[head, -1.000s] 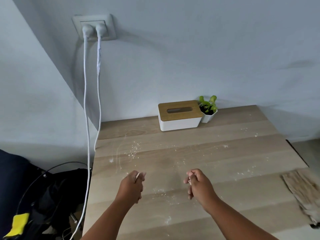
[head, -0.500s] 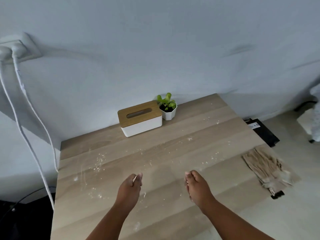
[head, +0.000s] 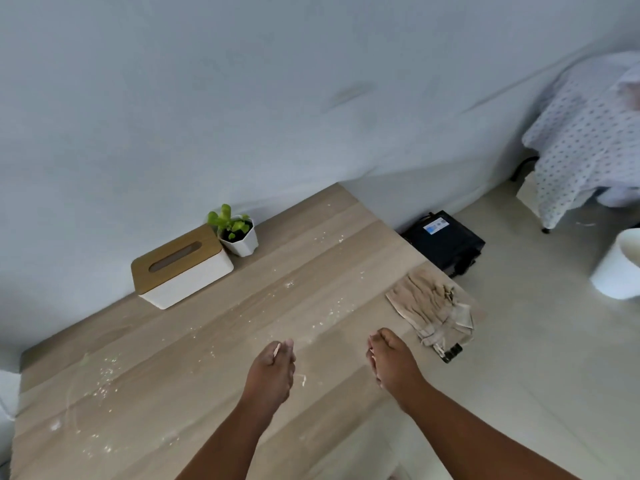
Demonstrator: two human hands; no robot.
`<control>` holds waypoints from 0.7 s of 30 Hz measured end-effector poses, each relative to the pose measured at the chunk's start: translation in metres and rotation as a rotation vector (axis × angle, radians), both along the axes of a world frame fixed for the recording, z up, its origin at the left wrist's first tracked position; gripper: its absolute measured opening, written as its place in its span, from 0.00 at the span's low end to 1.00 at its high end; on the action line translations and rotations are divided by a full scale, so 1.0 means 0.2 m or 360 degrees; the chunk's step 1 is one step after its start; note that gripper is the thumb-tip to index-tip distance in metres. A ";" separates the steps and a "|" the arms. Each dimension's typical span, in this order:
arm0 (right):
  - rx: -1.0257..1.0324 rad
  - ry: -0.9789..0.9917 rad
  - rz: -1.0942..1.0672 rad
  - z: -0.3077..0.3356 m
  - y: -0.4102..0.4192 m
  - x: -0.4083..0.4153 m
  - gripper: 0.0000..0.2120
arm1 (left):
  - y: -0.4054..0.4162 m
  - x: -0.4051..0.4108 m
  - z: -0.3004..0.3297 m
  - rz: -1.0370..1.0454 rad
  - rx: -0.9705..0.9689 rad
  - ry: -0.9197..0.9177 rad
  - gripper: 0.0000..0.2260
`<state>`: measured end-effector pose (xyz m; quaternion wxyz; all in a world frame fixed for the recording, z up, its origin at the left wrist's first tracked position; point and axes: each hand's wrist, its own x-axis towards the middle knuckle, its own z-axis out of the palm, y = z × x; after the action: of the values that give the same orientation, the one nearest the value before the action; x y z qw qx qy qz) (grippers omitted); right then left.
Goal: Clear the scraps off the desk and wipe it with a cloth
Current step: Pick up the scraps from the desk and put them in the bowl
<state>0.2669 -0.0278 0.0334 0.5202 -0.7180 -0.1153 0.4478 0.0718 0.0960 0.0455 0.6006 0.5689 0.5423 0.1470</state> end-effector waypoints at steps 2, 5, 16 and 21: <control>0.0005 0.0021 -0.0058 0.00 -0.07 0.10 0.13 | -0.06 0.14 0.01 -0.0073 -0.0006 -0.0010 0.18; -0.0022 0.0037 -0.0151 0.00 -0.19 0.23 0.13 | -0.14 0.32 0.03 -0.0166 -0.0013 -0.0021 0.18; -0.0055 0.0116 -0.0547 -0.07 -0.57 0.58 0.13 | -0.31 0.84 0.02 -0.0518 -0.0072 -0.0033 0.17; -0.0088 0.0145 -0.0650 -0.12 -0.68 0.71 0.15 | -0.37 1.09 -0.05 -0.0668 -0.0190 -0.0072 0.14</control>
<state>0.4085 -0.1645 0.0096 0.5851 -0.7194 0.0687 0.3680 0.2897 0.0214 0.0346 0.6625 0.6294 0.4062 -0.0010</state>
